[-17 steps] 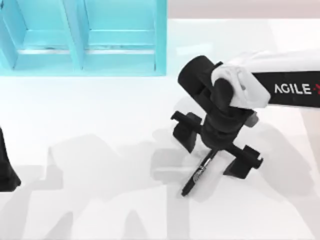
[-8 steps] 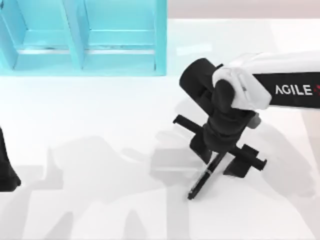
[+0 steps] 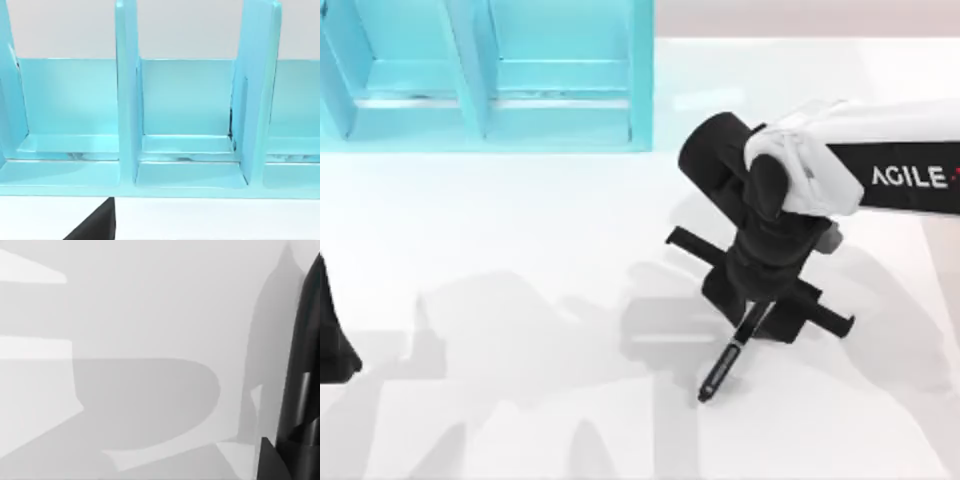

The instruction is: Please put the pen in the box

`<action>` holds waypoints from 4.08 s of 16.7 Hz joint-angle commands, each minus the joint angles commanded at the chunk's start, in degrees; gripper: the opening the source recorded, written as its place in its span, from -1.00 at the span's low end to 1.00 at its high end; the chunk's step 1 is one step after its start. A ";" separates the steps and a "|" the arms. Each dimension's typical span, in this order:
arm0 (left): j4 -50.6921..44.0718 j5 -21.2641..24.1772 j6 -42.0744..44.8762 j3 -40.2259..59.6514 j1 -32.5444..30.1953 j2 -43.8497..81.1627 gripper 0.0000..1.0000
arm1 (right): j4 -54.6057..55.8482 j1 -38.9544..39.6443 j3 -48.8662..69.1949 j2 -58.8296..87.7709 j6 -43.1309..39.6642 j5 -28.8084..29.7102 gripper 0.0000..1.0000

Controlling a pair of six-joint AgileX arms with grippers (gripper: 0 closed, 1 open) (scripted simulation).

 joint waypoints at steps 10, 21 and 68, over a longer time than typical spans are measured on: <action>0.00 0.00 0.00 0.00 0.00 0.00 1.00 | -19.79 -0.14 13.46 -6.05 -0.23 -0.08 -1.00; 0.00 0.00 0.00 0.00 0.00 0.00 1.00 | -22.08 -16.70 15.20 -5.33 -3.68 -0.07 -1.00; 0.00 0.00 0.00 0.00 0.00 0.00 1.00 | -13.29 -67.54 1.73 -9.60 -10.51 -0.37 0.21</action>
